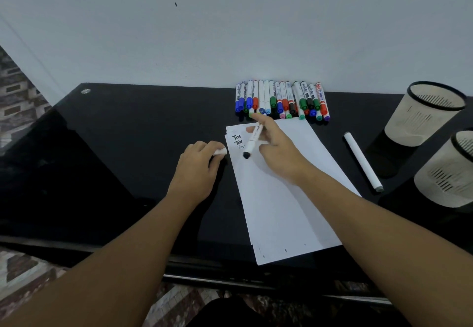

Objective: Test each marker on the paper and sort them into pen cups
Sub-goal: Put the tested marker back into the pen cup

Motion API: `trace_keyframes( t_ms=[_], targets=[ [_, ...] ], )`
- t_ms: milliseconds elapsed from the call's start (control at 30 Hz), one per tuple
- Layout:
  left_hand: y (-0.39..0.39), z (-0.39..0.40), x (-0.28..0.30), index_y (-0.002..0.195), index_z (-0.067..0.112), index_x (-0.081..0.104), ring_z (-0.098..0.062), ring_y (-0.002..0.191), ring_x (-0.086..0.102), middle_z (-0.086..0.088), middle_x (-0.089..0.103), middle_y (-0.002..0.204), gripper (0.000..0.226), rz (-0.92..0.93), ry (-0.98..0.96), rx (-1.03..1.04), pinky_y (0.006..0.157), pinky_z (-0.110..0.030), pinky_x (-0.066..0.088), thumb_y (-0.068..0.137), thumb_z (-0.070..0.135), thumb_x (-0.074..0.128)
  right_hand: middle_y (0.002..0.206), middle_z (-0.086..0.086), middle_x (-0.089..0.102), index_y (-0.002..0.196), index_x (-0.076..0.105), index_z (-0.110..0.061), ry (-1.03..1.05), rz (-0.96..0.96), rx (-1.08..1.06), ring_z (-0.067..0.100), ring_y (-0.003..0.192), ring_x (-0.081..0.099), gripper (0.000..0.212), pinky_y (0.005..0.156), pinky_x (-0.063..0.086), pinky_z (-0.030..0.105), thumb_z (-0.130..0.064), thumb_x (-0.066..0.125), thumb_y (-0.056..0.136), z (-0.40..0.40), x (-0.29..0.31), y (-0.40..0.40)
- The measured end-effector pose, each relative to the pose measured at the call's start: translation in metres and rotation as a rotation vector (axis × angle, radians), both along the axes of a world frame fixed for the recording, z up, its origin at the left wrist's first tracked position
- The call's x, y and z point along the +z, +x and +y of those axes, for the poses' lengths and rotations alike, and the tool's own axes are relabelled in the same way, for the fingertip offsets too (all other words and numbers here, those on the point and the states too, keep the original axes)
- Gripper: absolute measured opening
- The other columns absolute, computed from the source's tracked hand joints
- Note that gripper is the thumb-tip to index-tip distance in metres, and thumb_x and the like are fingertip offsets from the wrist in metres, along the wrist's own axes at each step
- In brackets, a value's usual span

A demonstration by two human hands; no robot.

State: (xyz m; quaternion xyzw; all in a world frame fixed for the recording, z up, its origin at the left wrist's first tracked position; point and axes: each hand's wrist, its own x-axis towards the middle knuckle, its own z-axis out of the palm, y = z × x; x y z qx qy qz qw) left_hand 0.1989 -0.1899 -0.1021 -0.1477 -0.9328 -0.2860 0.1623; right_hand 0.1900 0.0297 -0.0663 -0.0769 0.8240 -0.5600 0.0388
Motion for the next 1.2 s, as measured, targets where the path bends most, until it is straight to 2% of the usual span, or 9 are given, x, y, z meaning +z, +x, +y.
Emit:
trace_keyframes(
  t_ms=[133,200,267,367,467,700,933,1067,1200],
  targets=[
    [0.000,-0.003,0.000,0.116,0.028,0.061,-0.012,0.091,0.052,0.009,0.059,0.100,0.016,-0.007,0.033,0.013,0.080,-0.036,0.049,0.103,0.022,0.054,0.130,-0.002,0.064,0.134,0.061,-0.034,-0.254,-0.004,-0.062,0.015,0.116,0.067,0.037,0.104,0.049,0.032,-0.017,0.047,0.105,-0.003,0.015,0.001],
    [0.000,-0.003,0.000,0.115,0.026,0.060,-0.012,0.089,0.055,0.008,0.060,0.100,0.018,-0.004,0.064,0.020,0.077,-0.037,0.051,0.102,0.016,0.053,0.124,0.002,0.065,0.126,0.065,-0.033,-0.258,0.021,-0.108,0.017,0.087,0.075,0.025,0.097,0.058,0.043,-0.022,0.054,0.107,-0.002,0.022,0.002],
    [0.000,-0.003,0.001,0.115,0.025,0.059,-0.011,0.087,0.056,0.009,0.061,0.099,0.019,-0.008,0.094,0.027,0.076,-0.038,0.052,0.102,0.013,0.053,0.119,0.000,0.066,0.133,0.055,-0.041,-0.086,0.050,-0.051,0.015,0.069,0.068,0.031,0.086,0.060,0.044,-0.025,0.056,0.107,-0.001,0.029,0.006],
    [0.003,-0.003,0.004,0.112,0.025,0.059,-0.011,0.083,0.058,0.011,0.061,0.095,0.016,-0.004,0.120,0.032,0.073,-0.037,0.052,0.102,0.015,0.055,0.118,-0.008,0.068,0.145,0.034,-0.035,0.405,0.092,0.090,0.018,0.086,0.067,0.047,0.082,0.058,0.039,-0.033,0.059,0.105,0.000,0.030,0.009],
    [0.006,-0.002,0.006,0.112,0.025,0.059,-0.010,0.081,0.059,0.011,0.063,0.091,0.013,-0.006,0.134,0.033,0.071,-0.036,0.052,0.103,0.017,0.056,0.121,-0.009,0.069,0.123,0.054,-0.030,0.758,0.193,0.106,0.019,0.100,0.062,0.021,0.085,0.054,0.041,-0.038,0.058,0.103,0.003,0.025,0.006],
    [0.006,-0.001,0.007,0.113,0.025,0.060,-0.008,0.079,0.056,0.013,0.061,0.091,0.014,0.018,0.108,0.011,0.068,-0.029,0.049,0.102,0.016,0.057,0.111,-0.009,0.063,0.122,0.061,-0.036,0.803,0.259,0.116,0.014,0.097,0.054,0.018,0.082,0.051,0.038,-0.036,0.054,0.105,0.009,0.020,0.002],
    [0.005,-0.001,0.006,0.111,0.027,0.058,-0.012,0.078,0.054,0.011,0.060,0.089,0.013,0.041,0.040,-0.018,0.067,-0.037,0.049,0.102,0.018,0.056,0.114,-0.008,0.063,0.127,0.058,-0.037,0.832,0.294,0.120,0.016,0.102,0.057,0.022,0.090,0.051,0.040,-0.038,0.053,0.106,0.010,0.020,-0.002],
    [0.006,0.001,0.004,0.115,0.025,0.061,-0.011,0.079,0.053,0.011,0.061,0.092,0.015,0.056,-0.008,-0.050,0.068,-0.033,0.049,0.102,0.019,0.056,0.100,-0.012,0.053,0.128,0.059,-0.038,0.894,0.345,0.151,0.014,0.092,0.053,0.023,0.082,0.048,0.037,-0.040,0.051,0.106,0.005,0.018,-0.001],
    [0.009,0.000,0.007,0.118,0.020,0.064,-0.008,0.078,0.053,0.012,0.064,0.095,0.017,0.089,-0.024,-0.070,0.067,-0.029,0.045,0.102,0.016,0.058,0.104,-0.007,0.061,0.125,0.058,-0.032,0.894,0.396,0.166,0.017,0.091,0.055,0.020,0.076,0.044,0.035,-0.037,0.052,0.106,-0.006,0.018,0.001]
  ],
)
